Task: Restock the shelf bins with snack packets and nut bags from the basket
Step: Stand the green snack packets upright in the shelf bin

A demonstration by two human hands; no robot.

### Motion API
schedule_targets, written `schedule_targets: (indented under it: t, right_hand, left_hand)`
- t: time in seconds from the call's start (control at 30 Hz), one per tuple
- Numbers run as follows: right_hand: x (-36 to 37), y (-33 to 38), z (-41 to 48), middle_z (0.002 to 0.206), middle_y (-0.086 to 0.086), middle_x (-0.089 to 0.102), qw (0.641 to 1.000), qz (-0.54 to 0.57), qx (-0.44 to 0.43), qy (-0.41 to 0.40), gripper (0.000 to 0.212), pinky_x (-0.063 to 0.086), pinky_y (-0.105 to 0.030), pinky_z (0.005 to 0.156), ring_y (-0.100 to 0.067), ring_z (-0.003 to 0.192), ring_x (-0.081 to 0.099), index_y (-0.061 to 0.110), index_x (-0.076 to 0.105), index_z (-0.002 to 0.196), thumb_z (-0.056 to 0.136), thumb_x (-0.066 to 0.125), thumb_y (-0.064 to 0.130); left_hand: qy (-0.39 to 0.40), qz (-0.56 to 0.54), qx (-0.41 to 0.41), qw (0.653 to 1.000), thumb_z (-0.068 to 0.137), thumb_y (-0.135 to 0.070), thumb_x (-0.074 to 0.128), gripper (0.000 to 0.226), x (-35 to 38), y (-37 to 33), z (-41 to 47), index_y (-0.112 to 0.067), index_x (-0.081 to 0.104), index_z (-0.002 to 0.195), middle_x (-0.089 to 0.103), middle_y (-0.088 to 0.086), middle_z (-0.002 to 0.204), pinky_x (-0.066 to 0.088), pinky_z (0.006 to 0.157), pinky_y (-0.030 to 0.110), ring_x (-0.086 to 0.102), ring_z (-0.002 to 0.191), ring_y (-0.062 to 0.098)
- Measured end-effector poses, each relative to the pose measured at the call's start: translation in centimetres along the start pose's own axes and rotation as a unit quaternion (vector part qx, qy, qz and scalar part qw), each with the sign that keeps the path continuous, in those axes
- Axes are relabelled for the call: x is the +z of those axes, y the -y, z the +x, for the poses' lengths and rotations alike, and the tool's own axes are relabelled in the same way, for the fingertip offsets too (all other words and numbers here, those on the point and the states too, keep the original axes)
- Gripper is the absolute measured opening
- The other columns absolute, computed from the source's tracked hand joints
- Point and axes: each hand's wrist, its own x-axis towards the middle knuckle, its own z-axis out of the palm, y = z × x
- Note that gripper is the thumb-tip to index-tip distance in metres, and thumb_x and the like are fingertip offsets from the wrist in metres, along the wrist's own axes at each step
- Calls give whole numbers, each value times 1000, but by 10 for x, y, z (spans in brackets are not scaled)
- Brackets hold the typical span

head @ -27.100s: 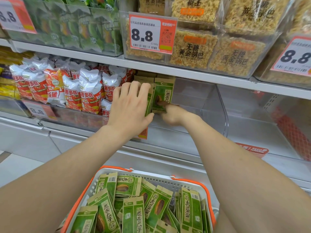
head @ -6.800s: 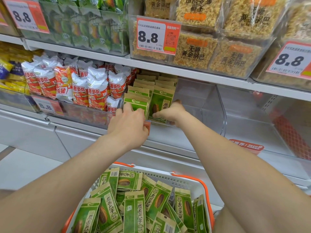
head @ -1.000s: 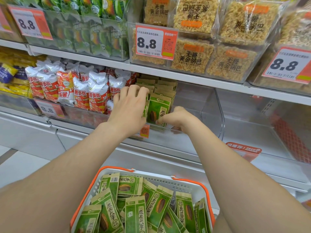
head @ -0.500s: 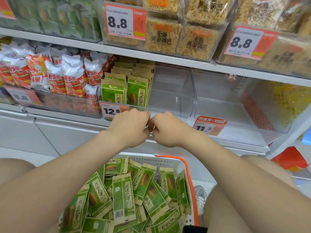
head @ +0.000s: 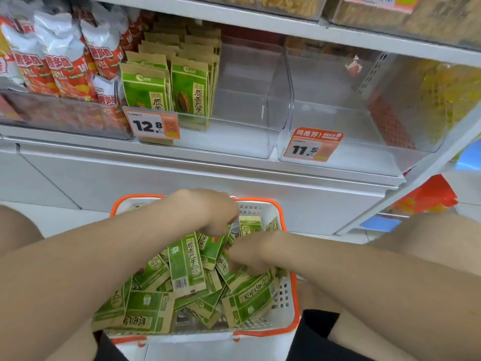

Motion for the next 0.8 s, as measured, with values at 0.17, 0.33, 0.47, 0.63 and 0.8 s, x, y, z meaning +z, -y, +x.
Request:
schedule_targets:
  t: [0.17, 0.33, 0.47, 0.63, 0.8]
  right_hand:
    - [27, 13, 17, 115, -3, 69, 999, -33, -29, 3, 51, 47, -28, 55, -24, 96, 66, 17, 63, 136, 91, 79, 32]
    - [35, 13, 20, 108, -6, 67, 999, -32, -23, 3, 39, 46, -30, 53, -25, 85, 63, 16, 64, 129, 94, 75, 29]
    - [23, 13, 23, 97, -5, 65, 999, 49, -24, -7, 15, 47, -33, 61, -26, 87, 63, 12, 62, 108, 98, 67, 22]
    - [-38, -1, 6, 100, -1, 60, 963, 231, -2, -142, 17, 46, -36, 76, -22, 92, 56, 14, 54, 113, 102, 62, 25]
    - [-87, -14, -13, 115, -9, 67, 863, 367, 74, -338, 22, 40, -33, 76, -25, 99, 58, 12, 57, 127, 106, 51, 14]
  left_hand:
    - [15, 17, 2, 1000, 101, -25, 53, 25, 7, -4, 1, -23, 65, 124, 65, 3, 120, 48, 69, 36, 67, 101, 28]
    - [31, -8, 17, 999, 105, -30, 50, 26, 2, -1, -6, -25, 62, 127, 63, 2, 125, 48, 77, 37, 63, 107, 26]
    - [29, -52, 7, 998, 107, -31, 47, 31, -3, 7, -12, -26, 61, 133, 63, 4, 129, 53, 96, 43, 62, 116, 27]
    - [22, -56, -87, 994, 104, -23, 48, 31, -9, 26, -18, -14, 62, 130, 66, 10, 127, 56, 91, 39, 66, 111, 30]
    - [-8, -78, -154, 985, 112, -27, 39, 33, -32, 47, -39, -9, 64, 101, 67, 10, 104, 49, 80, 38, 62, 93, 28]
